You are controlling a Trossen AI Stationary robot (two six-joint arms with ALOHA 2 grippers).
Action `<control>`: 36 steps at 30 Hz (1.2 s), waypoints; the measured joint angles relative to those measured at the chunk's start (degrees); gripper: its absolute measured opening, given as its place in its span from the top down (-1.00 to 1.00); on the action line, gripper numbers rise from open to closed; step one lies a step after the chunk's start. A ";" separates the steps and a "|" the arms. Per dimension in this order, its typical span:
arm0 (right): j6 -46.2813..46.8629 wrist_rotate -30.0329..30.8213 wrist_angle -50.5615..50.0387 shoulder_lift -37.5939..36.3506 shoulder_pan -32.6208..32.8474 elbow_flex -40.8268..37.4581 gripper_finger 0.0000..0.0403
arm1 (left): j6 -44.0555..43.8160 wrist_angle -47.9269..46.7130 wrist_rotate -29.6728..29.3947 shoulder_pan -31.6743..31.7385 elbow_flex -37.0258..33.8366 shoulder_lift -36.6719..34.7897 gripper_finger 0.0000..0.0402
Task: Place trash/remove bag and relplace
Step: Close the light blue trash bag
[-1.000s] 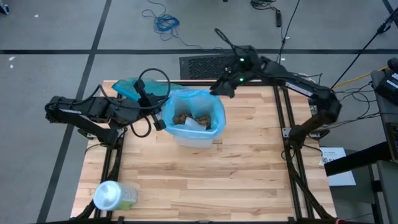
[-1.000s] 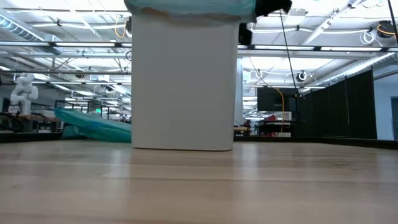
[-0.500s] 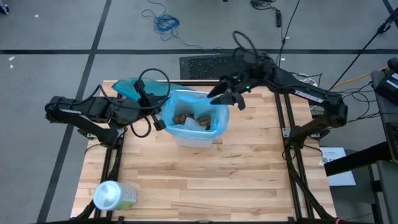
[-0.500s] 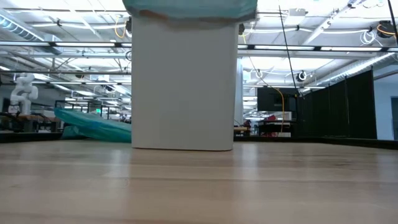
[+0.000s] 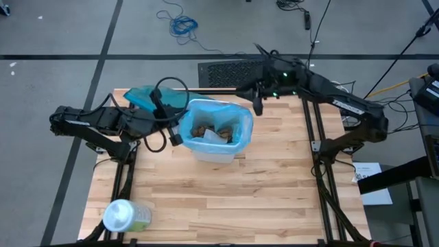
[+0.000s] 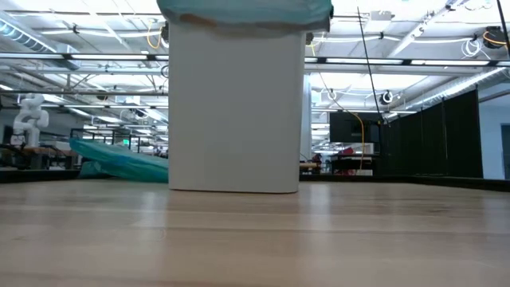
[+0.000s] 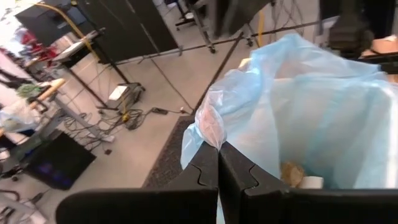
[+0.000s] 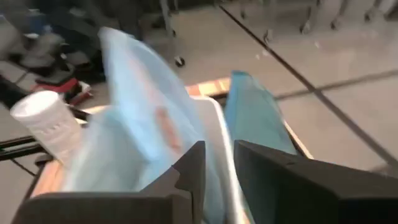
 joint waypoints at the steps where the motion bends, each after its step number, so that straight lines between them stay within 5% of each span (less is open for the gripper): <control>1: 0.10 -1.81 -0.21 0.84 -1.46 0.00 0.58 | 0.00 0.00 0.32 0.00 -0.02 0.00 1.00; 7: 5.05 -19.22 0.61 6.60 -8.49 0.00 0.28 | 0.00 -0.02 1.34 0.00 -0.02 0.00 1.00; 14: 7.84 -33.60 2.30 10.20 -7.08 -0.02 0.05 | 0.04 -0.06 1.34 0.00 -0.02 0.00 1.00; 27: 8.95 -32.74 7.01 8.35 -1.16 0.00 0.39 | 0.02 -0.13 1.33 0.00 -0.02 0.00 1.00; 36: 0.71 -19.02 5.56 7.90 -2.17 0.00 0.66 | 0.07 -0.24 1.33 0.00 -0.02 0.02 1.00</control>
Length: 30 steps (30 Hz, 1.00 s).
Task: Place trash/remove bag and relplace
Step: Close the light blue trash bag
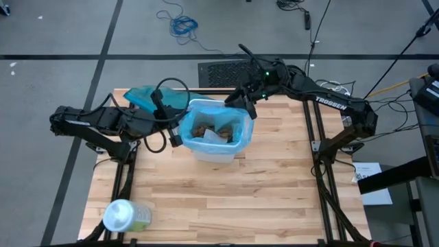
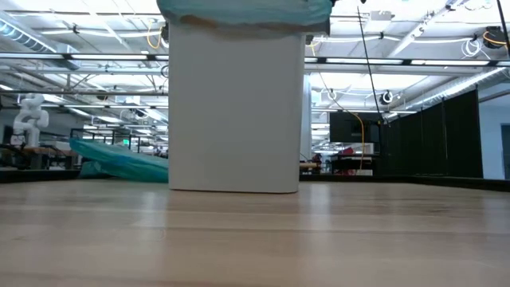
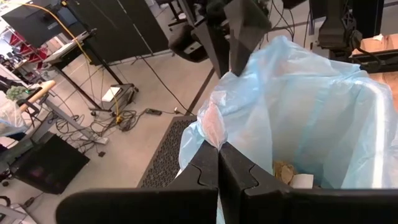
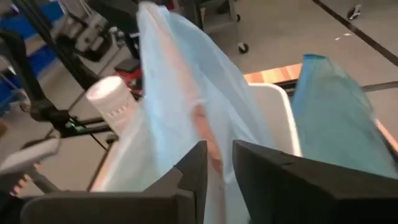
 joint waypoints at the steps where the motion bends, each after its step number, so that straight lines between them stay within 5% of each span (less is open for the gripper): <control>1: -0.56 -0.45 -0.37 0.00 -0.02 0.00 0.65 | 0.00 0.00 0.00 0.00 0.00 -0.02 1.00; 11: -1.27 -2.45 -2.11 0.09 1.24 0.00 0.34 | -0.04 0.00 0.00 0.00 0.00 0.00 1.00; 14: -2.78 0.15 -3.46 0.15 1.74 0.00 0.45 | -0.02 0.00 0.00 0.00 0.00 0.00 1.00; 19: -7.04 4.06 -3.80 0.15 2.95 0.00 0.93 | 0.00 0.00 0.00 0.13 0.00 0.00 1.00; 30: -13.24 20.12 -7.58 -0.57 10.05 8.58 1.00 | 0.45 0.15 -0.92 0.11 0.39 0.01 1.00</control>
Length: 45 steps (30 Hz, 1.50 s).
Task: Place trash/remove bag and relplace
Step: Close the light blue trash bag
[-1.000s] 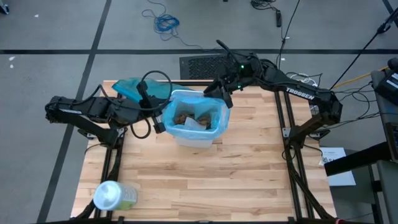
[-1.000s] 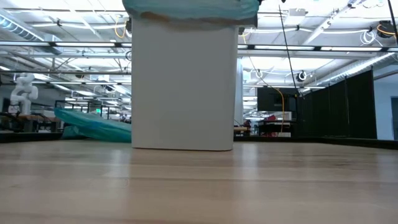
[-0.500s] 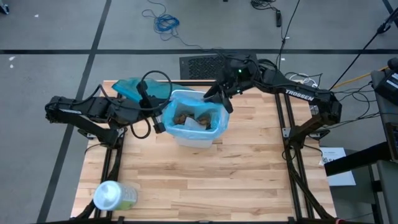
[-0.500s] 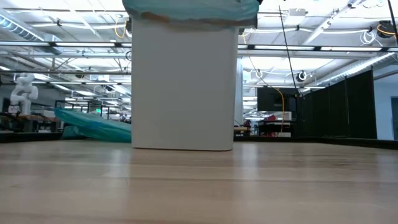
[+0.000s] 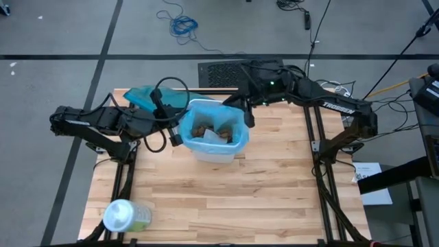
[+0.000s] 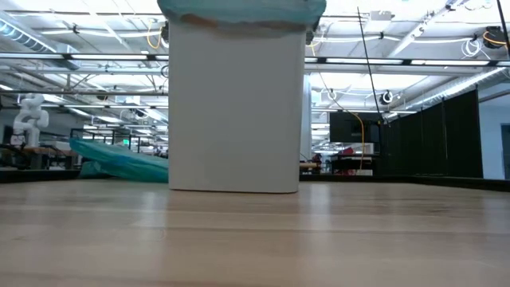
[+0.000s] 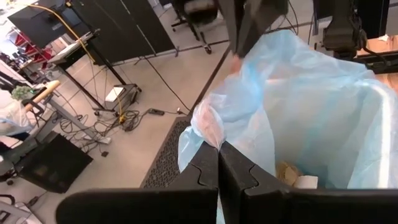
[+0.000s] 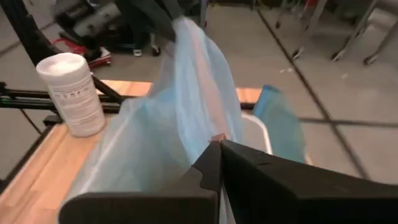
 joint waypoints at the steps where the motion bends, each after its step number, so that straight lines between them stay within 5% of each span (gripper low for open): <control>1: -0.69 1.38 -1.10 0.00 0.78 1.42 1.00 | 0.23 0.00 -0.38 0.00 0.38 0.02 1.00; 15: -7.09 17.86 -3.11 -0.02 6.76 11.26 1.00 | 10.55 0.36 -5.90 -0.04 11.95 0.80 1.00; 28: -8.60 19.73 -1.66 -0.01 7.37 11.46 1.00 | 20.68 -1.11 -6.13 -4.59 14.65 6.75 0.86; 37: -8.55 20.24 -2.50 0.00 7.37 11.46 1.00 | 33.48 -0.41 -24.68 -11.68 14.65 8.98 0.39; 45: -8.81 21.26 0.08 0.00 7.37 11.46 1.00 | 50.63 9.63 -41.59 -16.47 14.65 10.13 0.31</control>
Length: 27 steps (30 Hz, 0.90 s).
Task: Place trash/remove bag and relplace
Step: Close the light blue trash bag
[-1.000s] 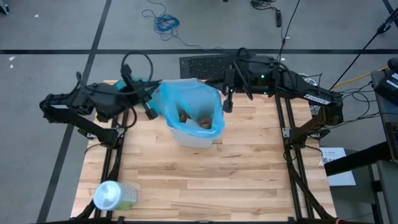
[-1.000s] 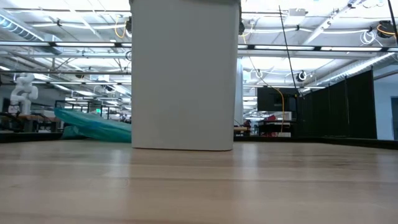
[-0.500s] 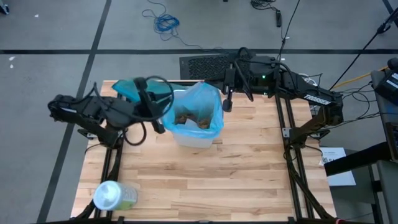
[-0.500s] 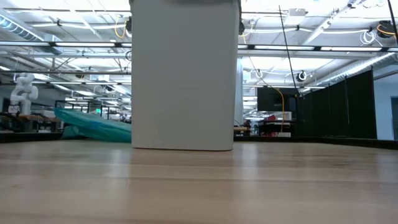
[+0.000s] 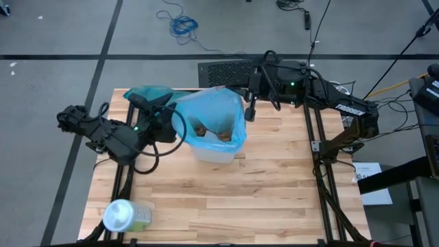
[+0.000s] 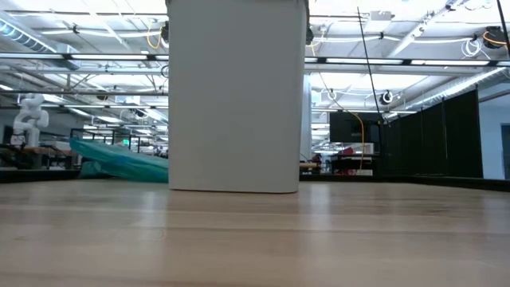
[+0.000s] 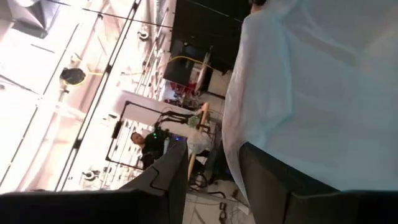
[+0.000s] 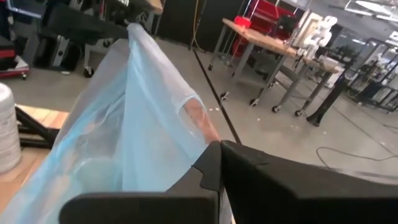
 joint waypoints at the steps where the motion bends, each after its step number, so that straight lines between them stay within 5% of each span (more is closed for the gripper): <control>1: 0.00 0.00 0.46 0.00 -0.02 0.00 1.00 | 0.03 0.15 -0.01 -0.35 0.00 0.00 0.31; 15: -0.06 -0.04 2.12 0.18 -0.61 0.00 1.00 | -3.22 -0.09 0.71 -1.89 -0.11 2.14 0.31; 23: 0.92 -0.25 -0.25 1.23 -1.31 0.00 1.00 | -20.35 -8.56 3.33 -2.39 -0.09 2.17 0.31; 27: 1.04 -0.37 -1.37 1.86 -1.31 0.00 1.00 | -34.52 -18.44 10.61 -2.28 -0.09 1.76 0.31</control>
